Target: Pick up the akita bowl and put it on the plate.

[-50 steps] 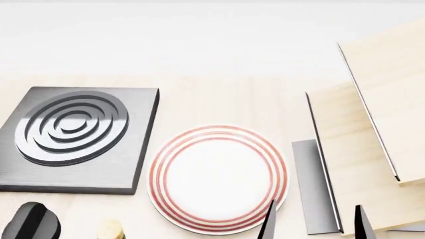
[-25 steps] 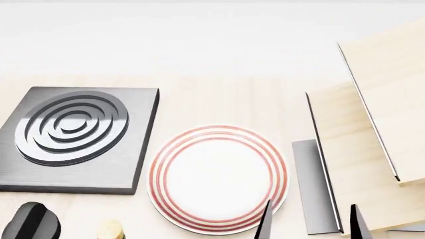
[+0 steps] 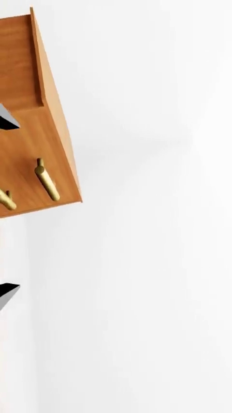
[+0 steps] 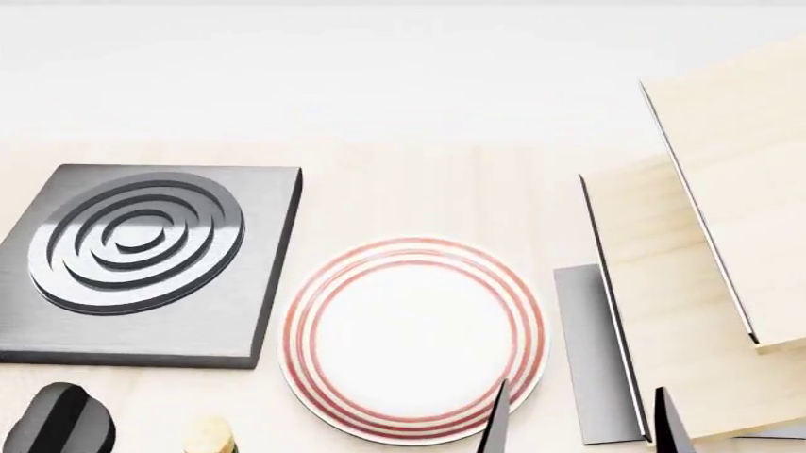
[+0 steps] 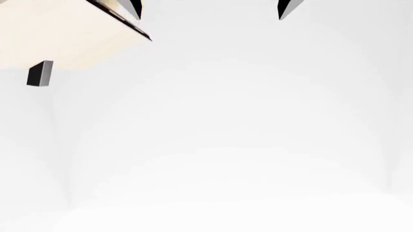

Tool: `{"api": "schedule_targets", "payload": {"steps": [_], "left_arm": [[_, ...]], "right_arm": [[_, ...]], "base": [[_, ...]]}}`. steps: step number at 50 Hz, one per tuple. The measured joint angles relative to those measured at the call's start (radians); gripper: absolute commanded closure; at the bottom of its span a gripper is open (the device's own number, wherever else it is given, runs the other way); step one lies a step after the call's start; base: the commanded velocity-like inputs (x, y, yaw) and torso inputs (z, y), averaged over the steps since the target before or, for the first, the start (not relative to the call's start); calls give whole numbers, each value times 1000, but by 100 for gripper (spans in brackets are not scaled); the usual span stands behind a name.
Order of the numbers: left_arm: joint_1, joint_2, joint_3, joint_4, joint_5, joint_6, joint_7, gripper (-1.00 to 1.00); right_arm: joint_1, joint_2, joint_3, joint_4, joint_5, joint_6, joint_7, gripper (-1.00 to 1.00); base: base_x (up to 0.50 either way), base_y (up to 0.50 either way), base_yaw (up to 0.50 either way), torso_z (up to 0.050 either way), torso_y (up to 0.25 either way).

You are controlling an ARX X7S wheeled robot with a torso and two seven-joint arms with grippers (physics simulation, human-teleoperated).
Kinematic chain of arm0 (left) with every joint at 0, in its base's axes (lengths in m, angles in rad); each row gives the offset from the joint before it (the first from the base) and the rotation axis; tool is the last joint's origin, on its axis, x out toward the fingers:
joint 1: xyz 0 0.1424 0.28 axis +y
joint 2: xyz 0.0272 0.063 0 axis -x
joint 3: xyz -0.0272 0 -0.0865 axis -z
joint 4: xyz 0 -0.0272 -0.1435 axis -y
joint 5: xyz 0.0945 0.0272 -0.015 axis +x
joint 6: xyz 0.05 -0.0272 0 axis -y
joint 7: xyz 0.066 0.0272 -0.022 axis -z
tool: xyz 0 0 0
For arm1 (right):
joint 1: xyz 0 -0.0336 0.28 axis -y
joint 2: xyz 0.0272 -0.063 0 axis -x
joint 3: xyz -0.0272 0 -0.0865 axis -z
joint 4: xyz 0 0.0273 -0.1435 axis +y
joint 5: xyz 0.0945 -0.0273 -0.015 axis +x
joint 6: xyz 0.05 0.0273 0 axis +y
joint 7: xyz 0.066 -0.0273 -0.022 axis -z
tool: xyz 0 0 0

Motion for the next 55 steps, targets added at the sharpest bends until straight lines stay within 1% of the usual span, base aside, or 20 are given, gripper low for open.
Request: {"api": "schedule_targets", "payload": {"steps": [11, 24, 40, 47, 55], "left_arm": [[-39, -54, -69, -21, -133, -99, -2, -100], [-90, -124, -77, -45, -257, -236, -18, -100], [-122, -169, -104, -54, -433, -370, -39, -100], [-127, -196, -140, -44, -548, -443, -76, -100], [-141, -242, -191, -48, -750, -538, -168, -100]], "right_arm": [[8, 0, -7, 16, -1, 0, 3, -100], [21, 1, -13, 33, 1, 6, 7, -100], [48, -3, -22, 66, 4, 20, 12, -100], [51, -1, -24, 70, 6, 21, 14, -100], [55, 1, -26, 76, 9, 21, 18, -100]], "base": [[0, 0, 0, 0, 0], [0, 0, 0, 0, 0], [0, 0, 0, 0, 0], [0, 0, 0, 0, 0], [0, 0, 0, 0, 0]]}}
